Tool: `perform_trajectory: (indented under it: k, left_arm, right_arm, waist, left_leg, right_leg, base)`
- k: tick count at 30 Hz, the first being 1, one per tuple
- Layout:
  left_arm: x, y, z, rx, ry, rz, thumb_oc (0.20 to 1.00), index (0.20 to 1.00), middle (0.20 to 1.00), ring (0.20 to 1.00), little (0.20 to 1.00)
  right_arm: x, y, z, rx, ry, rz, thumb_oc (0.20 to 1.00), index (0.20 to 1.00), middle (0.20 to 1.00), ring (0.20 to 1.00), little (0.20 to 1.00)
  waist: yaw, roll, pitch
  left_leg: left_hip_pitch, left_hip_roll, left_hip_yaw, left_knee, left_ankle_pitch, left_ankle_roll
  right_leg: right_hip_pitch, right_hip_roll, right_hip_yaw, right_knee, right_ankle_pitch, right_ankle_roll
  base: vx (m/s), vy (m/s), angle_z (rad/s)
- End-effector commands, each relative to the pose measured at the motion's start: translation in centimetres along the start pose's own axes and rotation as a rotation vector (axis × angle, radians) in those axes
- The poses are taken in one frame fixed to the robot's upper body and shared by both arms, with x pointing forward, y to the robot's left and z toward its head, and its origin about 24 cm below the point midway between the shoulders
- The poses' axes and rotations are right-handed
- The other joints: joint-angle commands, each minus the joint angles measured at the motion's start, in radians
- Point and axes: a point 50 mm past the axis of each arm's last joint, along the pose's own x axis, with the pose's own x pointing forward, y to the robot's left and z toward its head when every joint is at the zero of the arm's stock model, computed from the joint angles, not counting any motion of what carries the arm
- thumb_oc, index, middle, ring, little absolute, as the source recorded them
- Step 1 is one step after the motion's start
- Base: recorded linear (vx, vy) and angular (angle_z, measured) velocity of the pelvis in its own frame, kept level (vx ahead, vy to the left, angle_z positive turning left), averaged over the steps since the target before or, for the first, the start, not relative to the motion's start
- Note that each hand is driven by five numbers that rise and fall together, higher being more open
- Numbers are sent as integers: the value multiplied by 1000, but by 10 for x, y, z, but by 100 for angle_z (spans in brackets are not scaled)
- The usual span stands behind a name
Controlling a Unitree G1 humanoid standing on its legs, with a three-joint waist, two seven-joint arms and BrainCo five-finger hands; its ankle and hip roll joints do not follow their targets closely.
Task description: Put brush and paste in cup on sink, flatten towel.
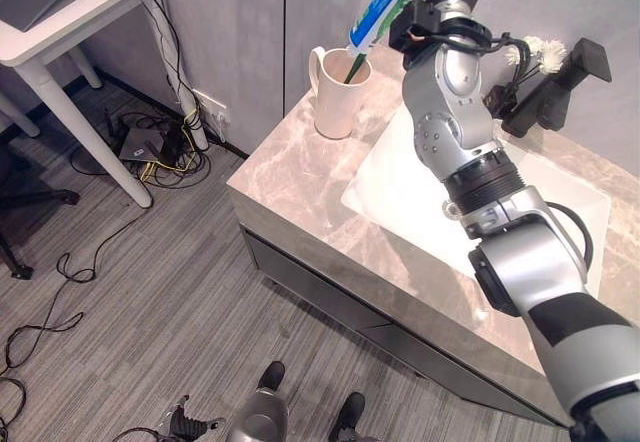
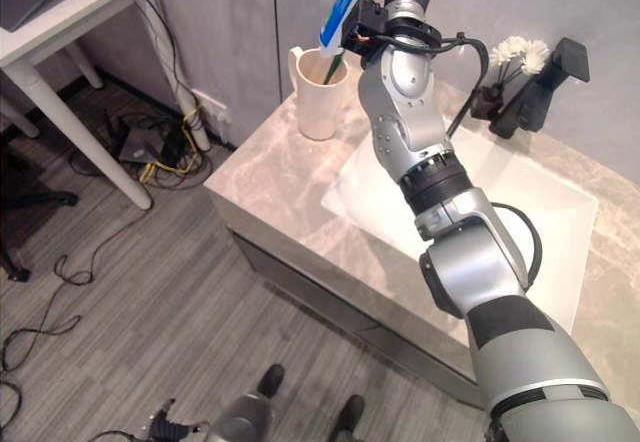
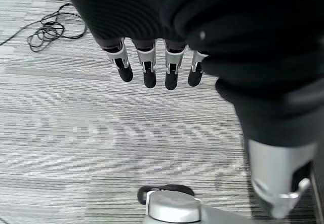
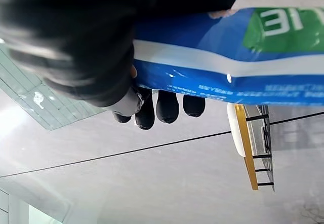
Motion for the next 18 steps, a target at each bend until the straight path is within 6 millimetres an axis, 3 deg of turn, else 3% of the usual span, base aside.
perform_trajectory:
  k: [1,18]
  left_arm:
    - [6,10,7,10,-20,21,1000,1000,1000,1000,1000]
    - [7,10,18,90,-89,3,1000,1000,1000,1000,1000]
  right_arm:
    - [15,26,39,-44,-153,101,200,200,200,200,200]
    - [14,33,33,-99,-140,140,200,200,200,200,200]
  waist:
    - [21,-19,23]
    - [24,-41,56]
  left_leg:
    - [12,-72,34,-1,6,66]
    - [-26,-78,38,32,-6,66]
  right_leg:
    - [129,-67,56,4,125,79]
    - [118,-65,64,5,142,81]
  base:
    - [0,0,0]
    - [-1,0,0]
